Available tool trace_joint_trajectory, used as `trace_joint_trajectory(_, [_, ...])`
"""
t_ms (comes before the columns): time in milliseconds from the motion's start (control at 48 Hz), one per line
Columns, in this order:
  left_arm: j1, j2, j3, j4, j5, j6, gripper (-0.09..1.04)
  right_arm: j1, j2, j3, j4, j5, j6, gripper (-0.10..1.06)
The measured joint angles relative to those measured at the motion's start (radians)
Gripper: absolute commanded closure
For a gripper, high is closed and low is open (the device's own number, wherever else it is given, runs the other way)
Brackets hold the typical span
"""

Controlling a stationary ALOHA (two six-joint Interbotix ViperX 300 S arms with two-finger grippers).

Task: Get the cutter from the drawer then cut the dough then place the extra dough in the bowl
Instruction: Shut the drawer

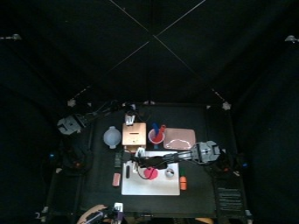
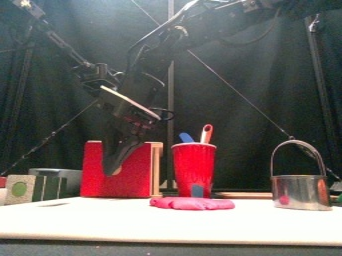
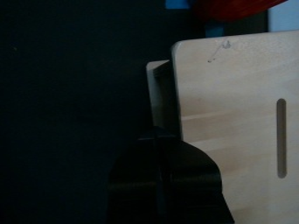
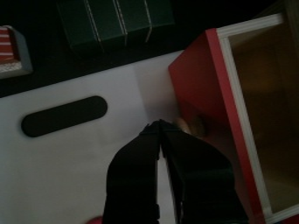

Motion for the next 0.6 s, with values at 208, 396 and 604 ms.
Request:
trace_joint_trajectory(208, [0.002,0.002,0.0,0.002,0.0,0.002,0.65,-0.021,0.0,0.0,-0.029,0.002,0.0,0.81])
trace_joint_trajectory(396, [0.0,0.006,0.0,0.011,0.0,0.002,0.65,-0.044,0.0,-0.002,-0.041,0.0,0.0,0.81])
trace_joint_trajectory(604, [0.002,0.017,0.0,0.011,0.0,0.003,0.65,-0.063,0.003,0.0,-0.06,-0.006,0.002,0.81])
